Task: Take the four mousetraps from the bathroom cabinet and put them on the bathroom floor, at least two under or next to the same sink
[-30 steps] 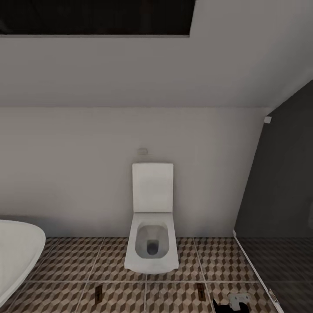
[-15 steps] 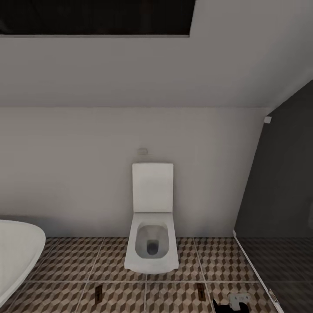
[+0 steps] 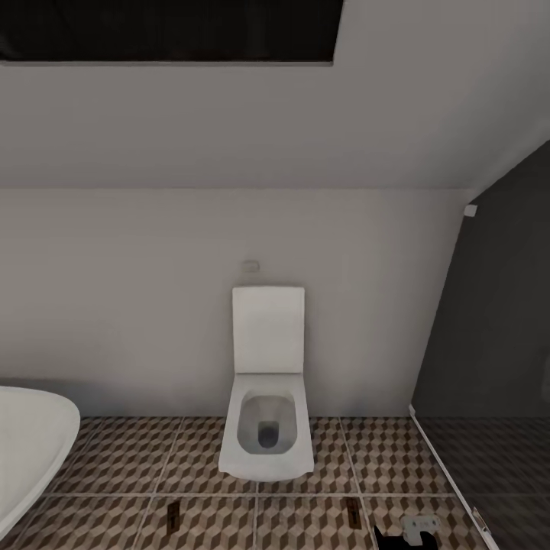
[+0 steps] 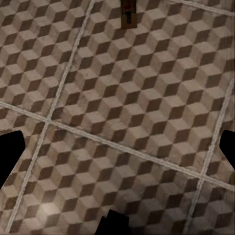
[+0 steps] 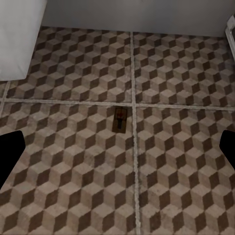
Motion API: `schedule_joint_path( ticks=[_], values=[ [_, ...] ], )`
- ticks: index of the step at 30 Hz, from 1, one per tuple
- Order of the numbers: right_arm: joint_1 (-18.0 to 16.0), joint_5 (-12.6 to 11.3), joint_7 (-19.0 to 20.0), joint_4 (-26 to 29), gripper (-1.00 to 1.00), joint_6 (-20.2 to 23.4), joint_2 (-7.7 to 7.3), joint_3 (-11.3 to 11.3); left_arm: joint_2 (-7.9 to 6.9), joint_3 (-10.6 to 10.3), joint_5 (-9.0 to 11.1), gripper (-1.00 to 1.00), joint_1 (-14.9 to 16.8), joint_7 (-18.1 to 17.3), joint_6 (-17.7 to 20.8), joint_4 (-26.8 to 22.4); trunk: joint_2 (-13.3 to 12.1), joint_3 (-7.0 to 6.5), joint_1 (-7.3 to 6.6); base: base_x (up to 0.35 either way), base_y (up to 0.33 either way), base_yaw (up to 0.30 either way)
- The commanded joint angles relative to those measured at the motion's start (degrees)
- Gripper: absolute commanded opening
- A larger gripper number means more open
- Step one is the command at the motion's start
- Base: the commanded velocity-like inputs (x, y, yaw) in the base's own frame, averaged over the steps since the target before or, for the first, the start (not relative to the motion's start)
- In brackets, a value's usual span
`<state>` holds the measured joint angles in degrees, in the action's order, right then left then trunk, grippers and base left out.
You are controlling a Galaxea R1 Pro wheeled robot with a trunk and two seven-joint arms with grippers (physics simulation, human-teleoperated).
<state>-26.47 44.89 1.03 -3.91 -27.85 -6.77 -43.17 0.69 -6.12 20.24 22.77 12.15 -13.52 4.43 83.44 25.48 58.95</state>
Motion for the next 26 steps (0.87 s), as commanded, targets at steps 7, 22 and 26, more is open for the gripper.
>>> schedule_joint_path(
  ticks=[7,22,26],
  values=[
    [-0.1,0.0,0.1,-0.2,1.0,-0.3,-0.08,-0.3,1.28,-0.5,0.4,1.0,0.1,0.1,-0.4,0.2,0.0,0.06,0.0,0.0,0.0,0.0],
    [-0.1,0.0,0.1,-0.2,1.0,-0.3,-0.06,-0.3,1.4,-0.5,0.4,1.0,0.1,0.1,-0.4,0.2,0.0,0.06,0.0,0.0,0.0,0.0],
    [-0.1,0.0,0.1,-0.2,1.0,-0.3,-0.07,-0.3,1.35,-0.5,0.4,1.0,0.1,0.1,-0.4,0.2,0.0,0.06,0.0,0.0,0.0,0.0]
  ],
)
